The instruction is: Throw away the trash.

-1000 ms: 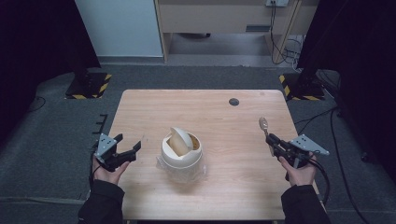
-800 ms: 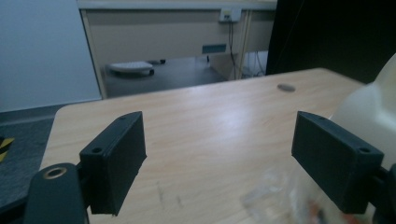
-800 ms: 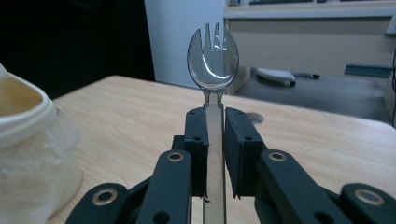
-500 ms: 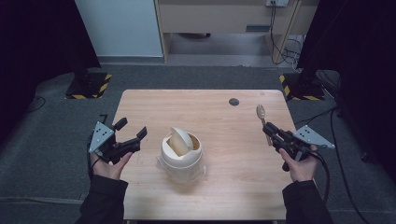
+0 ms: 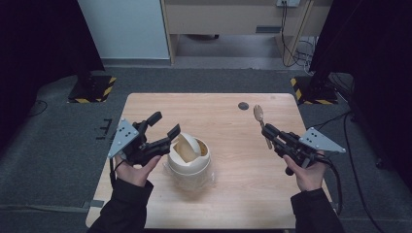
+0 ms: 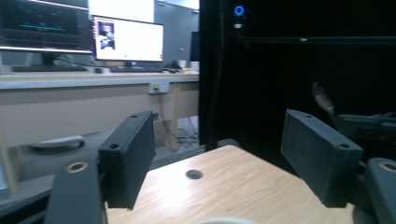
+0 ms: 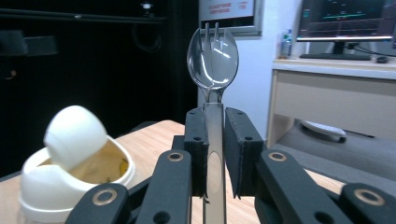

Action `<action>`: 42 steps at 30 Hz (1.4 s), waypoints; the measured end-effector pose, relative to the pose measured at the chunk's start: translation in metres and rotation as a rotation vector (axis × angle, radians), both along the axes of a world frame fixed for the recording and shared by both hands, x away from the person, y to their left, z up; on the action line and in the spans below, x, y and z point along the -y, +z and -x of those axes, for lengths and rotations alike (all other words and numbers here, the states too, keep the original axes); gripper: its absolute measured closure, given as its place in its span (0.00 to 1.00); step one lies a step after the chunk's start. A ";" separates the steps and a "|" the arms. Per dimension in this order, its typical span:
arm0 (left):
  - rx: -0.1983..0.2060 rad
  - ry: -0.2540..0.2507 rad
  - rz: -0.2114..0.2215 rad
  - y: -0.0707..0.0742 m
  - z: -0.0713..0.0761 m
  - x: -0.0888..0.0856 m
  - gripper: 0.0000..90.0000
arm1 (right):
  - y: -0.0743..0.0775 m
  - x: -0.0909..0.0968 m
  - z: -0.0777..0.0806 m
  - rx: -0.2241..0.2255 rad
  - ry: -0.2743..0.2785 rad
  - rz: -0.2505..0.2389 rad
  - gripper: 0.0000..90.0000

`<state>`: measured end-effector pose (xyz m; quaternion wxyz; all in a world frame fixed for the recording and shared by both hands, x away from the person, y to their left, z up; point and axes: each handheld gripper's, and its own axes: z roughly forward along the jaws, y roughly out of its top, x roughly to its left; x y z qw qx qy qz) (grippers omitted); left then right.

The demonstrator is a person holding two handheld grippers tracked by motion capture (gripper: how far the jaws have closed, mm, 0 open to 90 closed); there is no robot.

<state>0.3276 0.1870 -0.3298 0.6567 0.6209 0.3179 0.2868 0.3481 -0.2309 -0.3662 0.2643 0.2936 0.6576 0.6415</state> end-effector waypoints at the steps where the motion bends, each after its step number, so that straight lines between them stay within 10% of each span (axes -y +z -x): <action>1: 0.000 -0.006 0.002 0.001 0.000 0.005 0.29 | 0.000 0.000 0.000 0.000 0.000 0.000 0.89; 18: -0.076 -0.138 0.020 -0.004 -0.003 0.095 0.40 | -0.008 -0.024 0.013 -0.011 0.113 0.009 0.89; 42: -0.193 -0.168 0.025 -0.021 -0.010 0.143 0.64 | -0.016 -0.038 0.020 -0.030 0.187 0.004 0.89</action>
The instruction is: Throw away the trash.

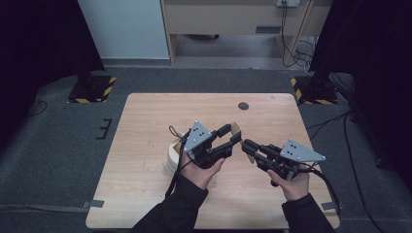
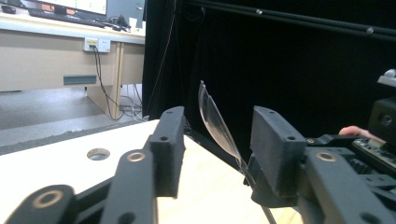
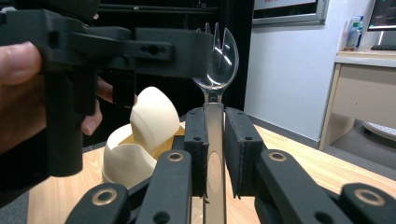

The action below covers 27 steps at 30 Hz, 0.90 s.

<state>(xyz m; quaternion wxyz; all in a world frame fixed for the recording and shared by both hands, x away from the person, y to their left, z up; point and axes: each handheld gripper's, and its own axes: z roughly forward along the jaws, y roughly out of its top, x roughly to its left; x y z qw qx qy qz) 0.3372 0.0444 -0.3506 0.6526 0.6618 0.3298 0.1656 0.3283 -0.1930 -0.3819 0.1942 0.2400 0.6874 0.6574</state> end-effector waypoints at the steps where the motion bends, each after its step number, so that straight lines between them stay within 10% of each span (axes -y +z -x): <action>1: -0.006 -0.003 -0.002 -0.001 0.000 0.001 0.67 | 0.000 0.000 0.000 0.001 0.001 0.001 0.89; 9: -0.030 -0.040 0.026 -0.001 0.002 0.005 0.92 | -0.003 -0.003 0.000 0.000 0.004 0.006 0.91; 18: 0.053 -0.009 0.036 0.008 0.004 -0.008 0.93 | 0.000 0.004 0.000 -0.010 -0.009 0.001 0.78; 27: 0.120 0.058 0.002 0.023 -0.005 -0.042 0.93 | -0.021 0.034 -0.008 -0.063 -0.138 0.044 0.65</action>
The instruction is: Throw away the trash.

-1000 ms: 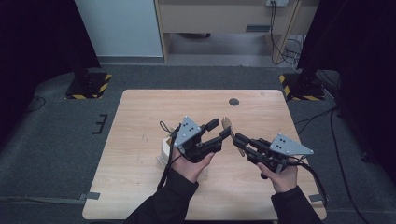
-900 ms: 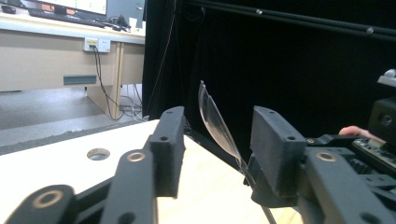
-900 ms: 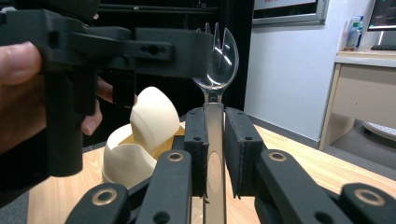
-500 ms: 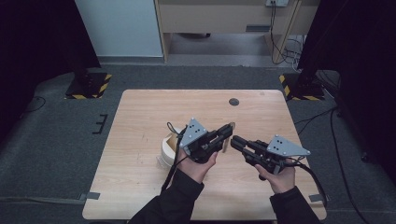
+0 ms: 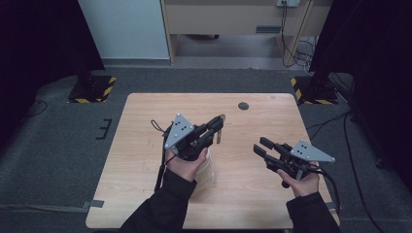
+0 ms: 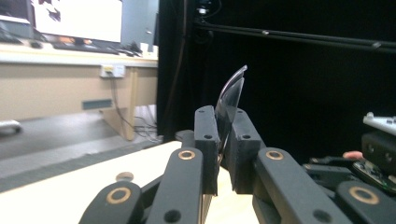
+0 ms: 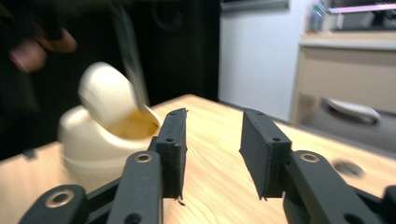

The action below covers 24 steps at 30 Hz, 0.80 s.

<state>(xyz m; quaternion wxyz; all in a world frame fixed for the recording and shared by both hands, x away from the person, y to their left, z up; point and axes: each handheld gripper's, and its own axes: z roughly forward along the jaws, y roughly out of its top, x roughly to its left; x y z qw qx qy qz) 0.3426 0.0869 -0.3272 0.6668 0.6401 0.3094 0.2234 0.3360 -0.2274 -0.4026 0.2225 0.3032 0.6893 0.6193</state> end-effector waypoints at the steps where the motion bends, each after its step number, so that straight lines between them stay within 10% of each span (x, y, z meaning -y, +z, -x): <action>1: 0.010 0.005 -0.005 0.001 -0.001 -0.003 0.93 | -0.006 0.003 -0.002 -0.014 -0.014 0.014 0.64; 9: 0.021 0.027 -0.062 0.001 -0.007 -0.022 0.93 | -0.039 0.020 -0.015 -0.112 -0.093 0.113 0.53; 24: -0.051 0.016 -0.089 -0.031 -0.007 -0.031 0.85 | -0.046 0.023 -0.018 -0.142 -0.102 0.143 0.48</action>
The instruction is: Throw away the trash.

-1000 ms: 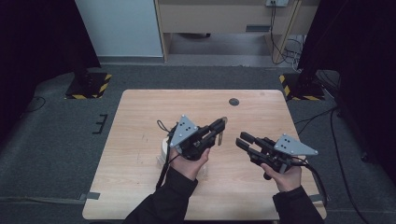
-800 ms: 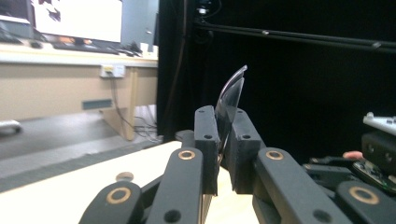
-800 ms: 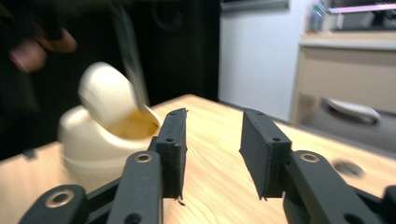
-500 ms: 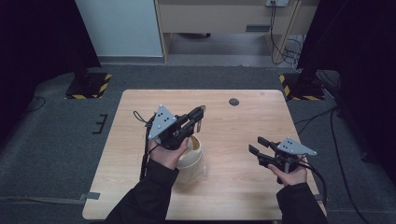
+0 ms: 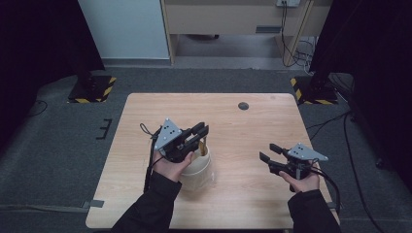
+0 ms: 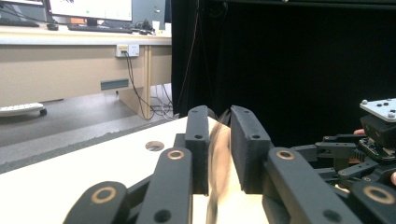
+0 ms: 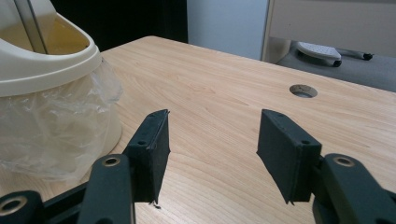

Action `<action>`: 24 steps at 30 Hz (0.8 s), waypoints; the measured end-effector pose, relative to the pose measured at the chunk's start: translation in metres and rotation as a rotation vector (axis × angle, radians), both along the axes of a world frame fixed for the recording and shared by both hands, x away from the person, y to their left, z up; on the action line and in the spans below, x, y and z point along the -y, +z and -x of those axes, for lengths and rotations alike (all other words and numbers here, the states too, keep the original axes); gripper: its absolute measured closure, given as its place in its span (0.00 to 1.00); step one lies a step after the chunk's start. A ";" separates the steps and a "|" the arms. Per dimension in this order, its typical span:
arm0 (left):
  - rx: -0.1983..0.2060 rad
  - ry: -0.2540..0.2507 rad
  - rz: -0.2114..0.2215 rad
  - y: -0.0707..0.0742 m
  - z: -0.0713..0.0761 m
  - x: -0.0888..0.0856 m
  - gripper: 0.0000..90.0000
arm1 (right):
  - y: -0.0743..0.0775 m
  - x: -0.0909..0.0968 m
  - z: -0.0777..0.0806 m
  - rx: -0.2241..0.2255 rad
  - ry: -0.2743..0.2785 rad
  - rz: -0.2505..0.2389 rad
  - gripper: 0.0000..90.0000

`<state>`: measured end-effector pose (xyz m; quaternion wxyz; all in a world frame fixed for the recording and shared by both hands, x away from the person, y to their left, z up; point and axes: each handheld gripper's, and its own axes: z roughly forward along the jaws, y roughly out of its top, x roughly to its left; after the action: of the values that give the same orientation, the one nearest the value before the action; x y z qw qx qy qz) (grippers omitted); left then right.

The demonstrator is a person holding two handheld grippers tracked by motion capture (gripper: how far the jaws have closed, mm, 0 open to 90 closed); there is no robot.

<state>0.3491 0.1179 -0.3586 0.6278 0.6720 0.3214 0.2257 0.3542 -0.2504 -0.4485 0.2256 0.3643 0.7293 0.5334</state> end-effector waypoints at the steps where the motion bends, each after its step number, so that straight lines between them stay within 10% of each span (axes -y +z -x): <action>1: 0.008 0.002 0.000 0.001 0.002 -0.001 0.84 | 0.000 0.000 0.000 -0.002 -0.001 0.001 0.48; 12: 0.069 0.086 0.017 0.008 0.031 -0.058 0.69 | -0.009 0.019 -0.004 -0.046 -0.097 0.007 0.35; 24: -0.074 0.249 -0.106 -0.062 0.043 -0.138 0.51 | -0.035 0.043 -0.011 -0.148 -0.214 0.033 0.21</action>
<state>0.3063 0.2563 -0.4202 0.5462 0.6671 0.4128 0.2937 0.3656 -0.2933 -0.4837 0.2327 0.4745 0.7098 0.4657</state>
